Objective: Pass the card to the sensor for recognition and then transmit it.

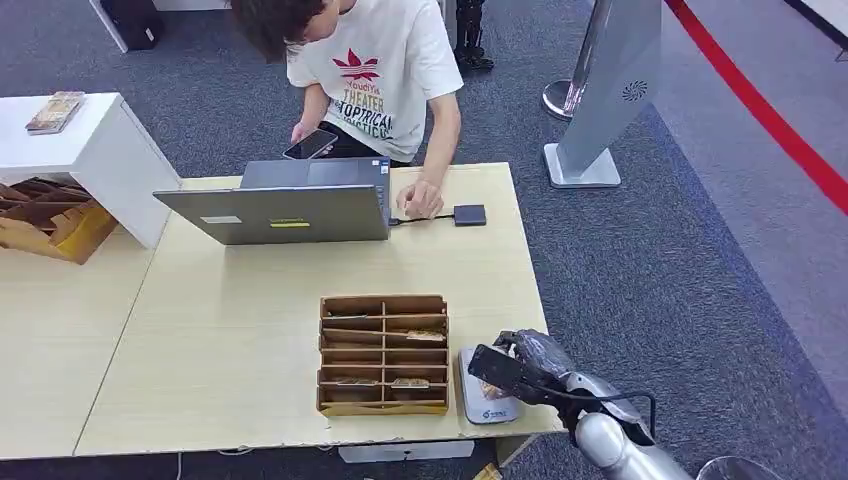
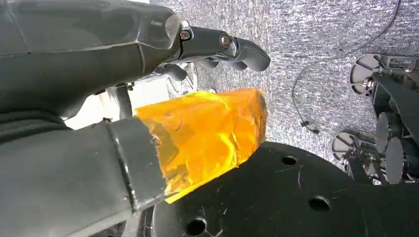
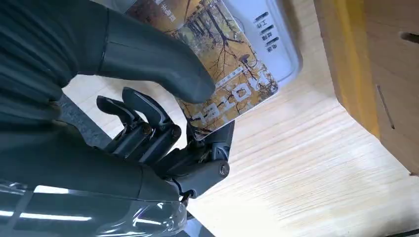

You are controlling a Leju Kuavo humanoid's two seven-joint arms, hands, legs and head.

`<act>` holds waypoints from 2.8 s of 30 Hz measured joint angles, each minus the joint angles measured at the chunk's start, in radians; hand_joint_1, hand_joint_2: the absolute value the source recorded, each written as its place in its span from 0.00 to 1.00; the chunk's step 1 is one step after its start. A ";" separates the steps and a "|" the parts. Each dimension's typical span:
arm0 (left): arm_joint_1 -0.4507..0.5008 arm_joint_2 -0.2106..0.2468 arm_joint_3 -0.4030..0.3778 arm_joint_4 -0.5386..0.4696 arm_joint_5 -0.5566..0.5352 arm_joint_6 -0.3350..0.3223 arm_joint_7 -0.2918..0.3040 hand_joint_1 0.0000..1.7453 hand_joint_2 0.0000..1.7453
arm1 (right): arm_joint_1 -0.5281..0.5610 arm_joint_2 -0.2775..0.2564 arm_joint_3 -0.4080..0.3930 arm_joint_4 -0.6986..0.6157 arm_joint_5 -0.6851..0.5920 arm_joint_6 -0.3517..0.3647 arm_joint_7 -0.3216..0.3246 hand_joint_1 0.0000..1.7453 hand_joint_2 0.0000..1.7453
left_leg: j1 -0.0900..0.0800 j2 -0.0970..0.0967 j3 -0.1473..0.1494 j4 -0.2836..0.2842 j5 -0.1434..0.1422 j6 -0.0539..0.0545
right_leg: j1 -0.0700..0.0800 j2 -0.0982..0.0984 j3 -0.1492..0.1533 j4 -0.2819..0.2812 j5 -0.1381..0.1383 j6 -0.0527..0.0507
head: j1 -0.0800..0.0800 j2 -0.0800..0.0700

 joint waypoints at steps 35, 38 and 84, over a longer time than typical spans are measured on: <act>0.000 0.001 -0.001 0.000 -0.001 0.000 0.002 0.00 0.00 | 0.000 0.000 0.000 0.000 0.000 0.000 0.000 1.00 1.00 | 0.000 0.000 0.001 0.000 0.000 0.000 | 0.000 0.000 0.001 0.000 0.000 0.000 | 0.000 0.000; 0.000 0.001 -0.001 0.000 -0.001 0.000 0.002 0.00 0.00 | 0.000 0.000 0.000 0.000 0.000 0.000 0.000 1.00 1.00 | 0.000 0.000 0.001 0.000 0.000 0.000 | 0.000 0.000 0.001 0.000 0.000 0.000 | 0.000 0.000; -0.001 0.002 -0.002 0.000 0.005 0.002 0.002 0.00 0.00 | -0.001 0.001 0.002 0.007 0.002 -0.019 -0.005 1.00 1.00 | 0.000 0.000 0.002 0.000 0.000 0.000 | 0.000 0.000 0.003 0.000 0.000 0.000 | 0.000 0.000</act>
